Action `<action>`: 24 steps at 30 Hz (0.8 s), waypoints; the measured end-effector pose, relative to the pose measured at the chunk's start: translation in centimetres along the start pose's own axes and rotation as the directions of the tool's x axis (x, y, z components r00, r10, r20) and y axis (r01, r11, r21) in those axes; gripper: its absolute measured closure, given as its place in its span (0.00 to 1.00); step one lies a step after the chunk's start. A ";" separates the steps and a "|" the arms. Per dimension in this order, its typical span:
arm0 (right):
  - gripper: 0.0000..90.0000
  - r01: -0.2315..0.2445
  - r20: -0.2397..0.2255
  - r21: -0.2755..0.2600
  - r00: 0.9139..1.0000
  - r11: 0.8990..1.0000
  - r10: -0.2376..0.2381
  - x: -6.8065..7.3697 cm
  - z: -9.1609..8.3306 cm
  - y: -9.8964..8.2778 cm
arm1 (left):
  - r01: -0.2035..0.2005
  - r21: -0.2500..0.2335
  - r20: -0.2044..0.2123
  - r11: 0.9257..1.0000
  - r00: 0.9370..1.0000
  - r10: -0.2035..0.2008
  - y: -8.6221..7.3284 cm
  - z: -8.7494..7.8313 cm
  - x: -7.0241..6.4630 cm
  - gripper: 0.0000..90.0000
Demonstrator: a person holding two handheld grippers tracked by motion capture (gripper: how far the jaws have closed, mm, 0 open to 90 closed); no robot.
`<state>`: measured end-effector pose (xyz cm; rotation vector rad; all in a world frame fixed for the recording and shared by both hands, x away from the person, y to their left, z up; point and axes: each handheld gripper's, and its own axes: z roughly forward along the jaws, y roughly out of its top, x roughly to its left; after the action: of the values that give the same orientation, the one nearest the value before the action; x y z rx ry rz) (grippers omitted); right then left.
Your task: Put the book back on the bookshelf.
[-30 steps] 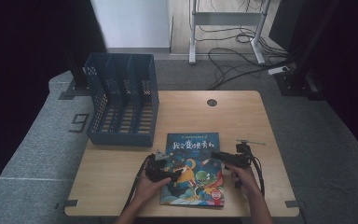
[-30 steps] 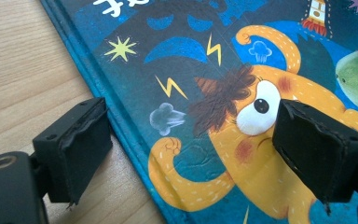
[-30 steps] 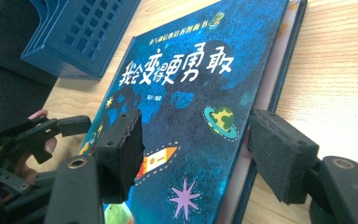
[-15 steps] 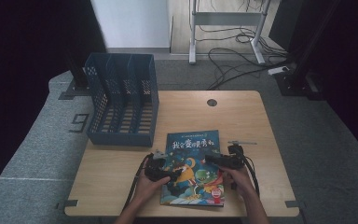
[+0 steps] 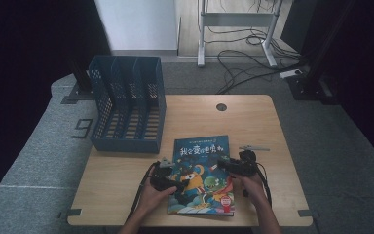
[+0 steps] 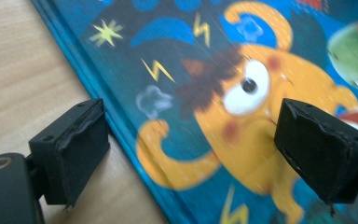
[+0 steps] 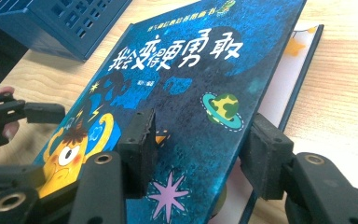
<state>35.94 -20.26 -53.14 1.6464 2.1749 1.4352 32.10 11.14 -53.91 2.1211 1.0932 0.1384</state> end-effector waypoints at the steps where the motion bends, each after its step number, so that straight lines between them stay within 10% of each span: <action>1: 0.54 0.000 -0.003 0.001 1.000 1.000 0.000 0.0 0.0 0.0 | -0.014 0.005 -0.002 1.000 1.000 0.014 -0.1 -0.2 -0.3 0.11; 6: 0.55 -0.002 -0.006 0.003 1.000 1.000 0.002 0.0 -0.1 0.2 | -0.080 0.041 -0.012 0.996 0.997 0.081 -1.1 -1.4 -1.2 0.11; 24: 0.59 0.035 0.035 0.025 0.999 0.999 -0.036 1.8 -0.8 2.2 | -0.135 0.057 0.025 0.989 0.991 0.134 -4.6 -4.2 -2.5 0.10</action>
<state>36.32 -19.34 -50.33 1.6190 2.2004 1.3648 25.78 13.38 -53.32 2.2439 0.9518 0.1487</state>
